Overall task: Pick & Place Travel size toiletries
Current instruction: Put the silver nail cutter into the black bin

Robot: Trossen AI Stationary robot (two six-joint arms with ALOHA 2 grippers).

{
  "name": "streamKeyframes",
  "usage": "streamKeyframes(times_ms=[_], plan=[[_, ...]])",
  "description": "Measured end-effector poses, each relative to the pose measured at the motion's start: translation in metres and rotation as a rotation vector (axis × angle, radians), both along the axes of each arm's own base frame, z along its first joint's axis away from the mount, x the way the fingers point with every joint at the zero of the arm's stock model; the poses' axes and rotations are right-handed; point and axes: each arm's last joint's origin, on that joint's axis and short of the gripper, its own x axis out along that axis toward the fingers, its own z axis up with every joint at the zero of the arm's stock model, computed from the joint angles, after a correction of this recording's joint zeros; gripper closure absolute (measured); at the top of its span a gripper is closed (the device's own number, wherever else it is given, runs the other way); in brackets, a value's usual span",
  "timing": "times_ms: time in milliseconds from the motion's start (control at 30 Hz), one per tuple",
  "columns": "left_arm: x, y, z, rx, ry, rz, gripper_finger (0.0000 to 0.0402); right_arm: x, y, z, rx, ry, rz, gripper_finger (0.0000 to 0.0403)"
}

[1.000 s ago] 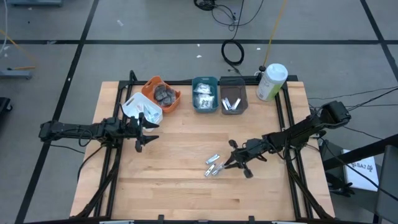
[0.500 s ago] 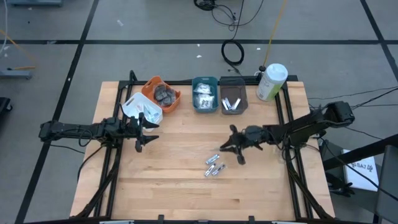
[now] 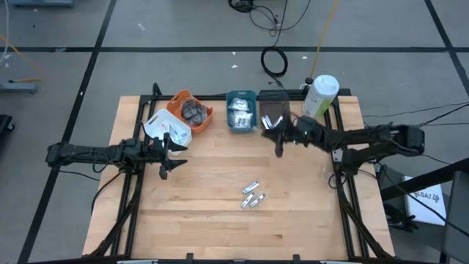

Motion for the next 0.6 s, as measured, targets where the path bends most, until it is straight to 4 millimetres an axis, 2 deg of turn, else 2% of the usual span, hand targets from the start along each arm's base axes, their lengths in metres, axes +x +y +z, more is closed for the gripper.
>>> streamKeyframes(times_ms=[133, 300, 433, 600], plan=[[0.000, 0.000, 0.000, 0.000, 0.000, 0.000, 0.0146, -0.012, -0.029, -0.001, 0.003, 0.007, -0.132, 0.0366], [0.000, 0.000, 0.000, 0.000, 0.000, 0.000, 0.0147, -0.029, -0.055, -0.006, 0.028, 0.055, -0.263, 0.0366], [0.000, 0.000, 0.000, 0.000, 0.000, 0.000, 0.0146, -0.040, -0.067, -0.011, 0.057, 0.103, -0.330, 0.0365], [0.000, 0.000, 0.000, 0.000, 0.000, 0.000, 0.0146, -0.046, -0.072, -0.014, 0.079, 0.137, -0.363, 0.0364]])
